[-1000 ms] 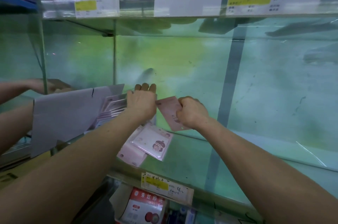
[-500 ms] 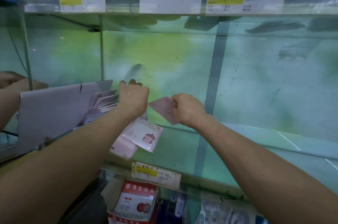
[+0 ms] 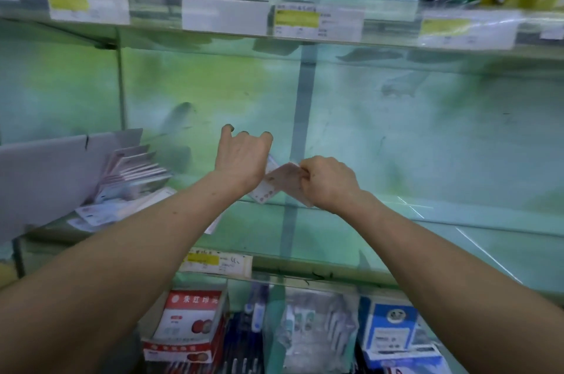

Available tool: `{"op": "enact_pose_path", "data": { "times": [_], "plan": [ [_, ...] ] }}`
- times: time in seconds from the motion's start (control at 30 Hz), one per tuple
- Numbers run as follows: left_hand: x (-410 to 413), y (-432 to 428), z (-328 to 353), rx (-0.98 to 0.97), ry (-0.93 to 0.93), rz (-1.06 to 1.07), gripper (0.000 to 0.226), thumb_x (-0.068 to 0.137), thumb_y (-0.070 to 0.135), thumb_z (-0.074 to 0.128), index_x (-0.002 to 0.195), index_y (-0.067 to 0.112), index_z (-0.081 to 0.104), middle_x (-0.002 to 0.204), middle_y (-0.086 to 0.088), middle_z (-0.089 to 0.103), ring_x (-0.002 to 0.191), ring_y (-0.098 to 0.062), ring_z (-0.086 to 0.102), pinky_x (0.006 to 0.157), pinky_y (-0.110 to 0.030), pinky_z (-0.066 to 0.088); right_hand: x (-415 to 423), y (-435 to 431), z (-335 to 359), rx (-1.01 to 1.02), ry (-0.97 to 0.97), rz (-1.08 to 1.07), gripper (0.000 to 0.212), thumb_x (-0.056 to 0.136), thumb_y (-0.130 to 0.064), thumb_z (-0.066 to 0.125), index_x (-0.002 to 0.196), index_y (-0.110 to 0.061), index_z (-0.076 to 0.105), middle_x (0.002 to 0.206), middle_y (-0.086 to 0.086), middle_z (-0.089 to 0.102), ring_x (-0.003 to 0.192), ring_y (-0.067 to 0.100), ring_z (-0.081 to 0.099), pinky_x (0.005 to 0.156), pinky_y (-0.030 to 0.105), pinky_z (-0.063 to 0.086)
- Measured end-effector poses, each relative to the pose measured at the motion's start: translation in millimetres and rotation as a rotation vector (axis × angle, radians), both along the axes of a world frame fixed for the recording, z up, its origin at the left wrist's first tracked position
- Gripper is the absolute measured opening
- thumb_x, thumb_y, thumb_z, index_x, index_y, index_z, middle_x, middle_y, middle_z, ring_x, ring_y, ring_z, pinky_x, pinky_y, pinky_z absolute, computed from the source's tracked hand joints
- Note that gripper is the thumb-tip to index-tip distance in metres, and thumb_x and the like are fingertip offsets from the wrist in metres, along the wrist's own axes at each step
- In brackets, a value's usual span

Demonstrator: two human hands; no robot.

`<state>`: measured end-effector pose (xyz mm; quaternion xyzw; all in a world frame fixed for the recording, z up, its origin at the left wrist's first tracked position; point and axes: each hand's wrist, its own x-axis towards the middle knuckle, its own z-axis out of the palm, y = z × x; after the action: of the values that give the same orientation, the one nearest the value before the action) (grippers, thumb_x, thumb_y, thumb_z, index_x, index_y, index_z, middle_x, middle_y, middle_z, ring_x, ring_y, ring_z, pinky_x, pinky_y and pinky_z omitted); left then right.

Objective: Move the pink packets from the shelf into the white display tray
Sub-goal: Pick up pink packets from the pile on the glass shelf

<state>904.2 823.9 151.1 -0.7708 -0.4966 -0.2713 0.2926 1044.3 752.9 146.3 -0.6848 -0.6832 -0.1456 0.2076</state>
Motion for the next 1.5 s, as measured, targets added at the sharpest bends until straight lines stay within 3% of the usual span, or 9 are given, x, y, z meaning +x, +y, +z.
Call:
{"op": "enact_pose_path", "data": {
  "times": [0.13,0.27,0.43,0.67,0.97,1.07,1.17,1.3,1.5],
  "plan": [
    [27,-30,7,0.015,0.033,-0.05,0.025,0.086,0.005,0.048,0.109,0.015,0.05,0.088,-0.005,0.066,0.093,-0.027,0.058,0.103,-0.041,0.025,24,-42,11,-0.037,-0.012,-0.047,0.047,0.078,-0.043,0.028,0.087,-0.009,0.059,0.086,0.007,0.059,0.075,0.027,0.047,0.059,0.027,0.031],
    [63,-68,13,0.018,0.074,-0.12,0.022,0.088,0.009,0.046,0.109,0.012,0.048,0.09,-0.006,0.066,0.089,-0.028,0.06,0.1,-0.04,0.027,59,-75,15,-0.007,-0.073,-0.159,0.027,0.095,-0.023,0.037,0.099,-0.008,0.059,0.099,0.009,0.061,0.086,0.03,0.055,0.066,0.029,0.034],
    [117,-119,16,0.035,0.093,-0.212,0.019,0.085,0.007,0.047,0.104,0.013,0.044,0.098,-0.006,0.066,0.089,-0.028,0.062,0.09,-0.037,0.03,108,-132,19,0.004,-0.086,-0.253,0.022,0.099,-0.026,0.035,0.091,-0.014,0.051,0.088,0.007,0.051,0.081,0.028,0.049,0.066,0.03,0.033],
    [192,-207,22,0.094,0.113,-0.344,0.021,0.081,0.001,0.046,0.089,0.016,0.033,0.092,-0.005,0.065,0.081,-0.028,0.06,0.085,-0.037,0.029,176,-224,21,0.041,-0.116,-0.375,0.04,0.098,-0.041,0.029,0.086,-0.012,0.054,0.082,0.006,0.055,0.076,0.028,0.051,0.064,0.029,0.034],
    [272,-327,11,0.091,0.194,-0.502,0.021,0.08,0.005,0.047,0.089,0.017,0.032,0.095,-0.004,0.065,0.089,-0.028,0.06,0.091,-0.037,0.029,238,-354,7,0.03,-0.098,-0.55,0.05,0.098,-0.049,0.025,0.074,-0.012,0.05,0.066,0.003,0.051,0.067,0.027,0.049,0.053,0.027,0.031],
    [299,-371,1,0.096,0.263,-0.563,0.019,0.082,0.004,0.046,0.096,0.017,0.041,0.097,-0.004,0.064,0.093,-0.029,0.059,0.098,-0.038,0.028,255,-400,-5,0.007,-0.108,-0.623,0.052,0.098,-0.054,0.025,0.08,-0.014,0.054,0.076,0.005,0.053,0.074,0.028,0.052,0.064,0.028,0.034],
    [326,-411,-13,0.114,0.352,-0.611,0.027,0.085,0.005,0.045,0.109,0.014,0.048,0.101,-0.005,0.065,0.1,-0.028,0.059,0.106,-0.039,0.023,275,-446,-20,-0.042,-0.096,-0.696,0.053,0.097,-0.056,0.029,0.096,-0.015,0.064,0.097,0.013,0.062,0.097,0.032,0.061,0.07,0.03,0.035],
    [365,-453,-37,0.154,0.425,-0.716,0.022,0.087,0.012,0.05,0.108,0.016,0.053,0.104,-0.005,0.067,0.112,-0.026,0.051,0.108,-0.042,0.022,298,-506,-36,-0.134,-0.045,-0.808,0.052,0.094,-0.058,0.039,0.109,-0.015,0.064,0.117,0.011,0.064,0.11,0.029,0.06,0.082,0.031,0.042],
    [425,-509,-74,0.178,0.537,-0.875,0.018,0.09,0.013,0.049,0.107,0.015,0.056,0.101,-0.006,0.07,0.118,-0.026,0.042,0.111,-0.046,0.017,340,-580,-70,-0.259,0.024,-0.998,0.031,0.091,-0.042,0.055,0.101,-0.014,0.066,0.096,0.006,0.064,0.093,0.027,0.062,0.071,0.028,0.038]
  ]
}}
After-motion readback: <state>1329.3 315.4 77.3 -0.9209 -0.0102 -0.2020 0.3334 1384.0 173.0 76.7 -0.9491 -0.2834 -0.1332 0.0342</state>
